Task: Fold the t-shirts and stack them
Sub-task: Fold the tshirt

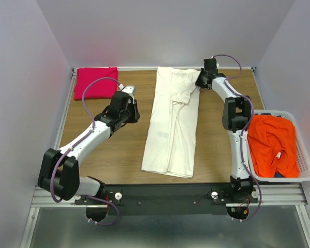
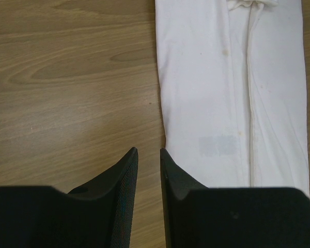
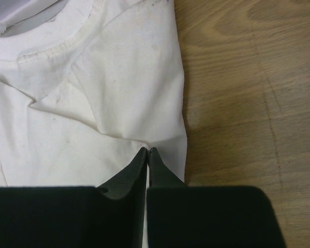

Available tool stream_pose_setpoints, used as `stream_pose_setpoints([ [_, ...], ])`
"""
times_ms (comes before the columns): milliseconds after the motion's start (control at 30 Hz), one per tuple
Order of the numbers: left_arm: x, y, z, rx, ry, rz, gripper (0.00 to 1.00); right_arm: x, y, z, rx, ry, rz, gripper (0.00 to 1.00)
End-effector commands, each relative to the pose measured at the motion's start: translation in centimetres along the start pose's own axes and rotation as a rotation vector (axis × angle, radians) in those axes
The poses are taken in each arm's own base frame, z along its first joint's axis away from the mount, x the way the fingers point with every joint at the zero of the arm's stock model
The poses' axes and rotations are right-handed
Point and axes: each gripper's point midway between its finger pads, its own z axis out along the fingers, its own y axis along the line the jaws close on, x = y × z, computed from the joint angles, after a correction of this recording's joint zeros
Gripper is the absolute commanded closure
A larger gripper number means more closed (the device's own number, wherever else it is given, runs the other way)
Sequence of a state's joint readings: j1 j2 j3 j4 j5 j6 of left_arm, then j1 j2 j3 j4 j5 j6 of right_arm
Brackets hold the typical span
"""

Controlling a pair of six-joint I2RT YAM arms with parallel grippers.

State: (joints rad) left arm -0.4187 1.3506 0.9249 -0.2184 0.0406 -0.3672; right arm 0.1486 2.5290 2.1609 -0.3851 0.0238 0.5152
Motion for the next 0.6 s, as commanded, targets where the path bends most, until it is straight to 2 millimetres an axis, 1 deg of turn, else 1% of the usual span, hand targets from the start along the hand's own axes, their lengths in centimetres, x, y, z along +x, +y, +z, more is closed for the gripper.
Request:
stream_pose_setpoints([
  [0,0.1,-0.1,0.3,0.022,-0.001,0.004,0.68,0.3,0.3,0.2,-0.017,0.008,-0.001,0.92],
  [33,0.1,-0.1,0.2,0.024,0.000,0.004,0.68,0.3,0.4,0.0,-0.018,0.009,-0.002,0.93],
  [67,0.1,-0.1,0.2,0.022,0.001,0.004,0.68,0.3,0.4,-0.1,-0.018,0.010,0.003,0.96],
  [100,0.1,-0.1,0.3,0.020,0.002,0.004,0.68,0.1,0.6,-0.3,-0.021,0.005,0.004,0.97],
  [167,0.1,-0.1,0.2,0.022,-0.001,0.004,0.68,-0.4,1.3,-1.1,-0.054,0.006,0.013,1.00],
  [200,0.0,-0.2,0.2,0.024,-0.002,0.004,0.68,-0.3,1.4,-1.2,-0.055,0.010,0.016,1.00],
  [233,0.1,-0.1,0.2,0.022,-0.001,0.004,0.68,-0.9,1.8,-1.9,-0.066,-0.002,0.022,1.00],
  [300,0.1,-0.1,0.2,0.022,-0.001,0.004,0.68,-1.0,1.9,-2.4,-0.070,-0.003,0.026,1.00],
  [367,0.1,-0.1,0.2,0.024,0.000,0.006,0.68,-2.0,2.6,-3.6,-0.089,-0.030,0.030,1.00],
  [567,0.0,-0.2,0.1,0.028,-0.005,0.006,0.68,-3.4,3.4,-5.7,-0.115,-0.064,0.038,1.00],
])
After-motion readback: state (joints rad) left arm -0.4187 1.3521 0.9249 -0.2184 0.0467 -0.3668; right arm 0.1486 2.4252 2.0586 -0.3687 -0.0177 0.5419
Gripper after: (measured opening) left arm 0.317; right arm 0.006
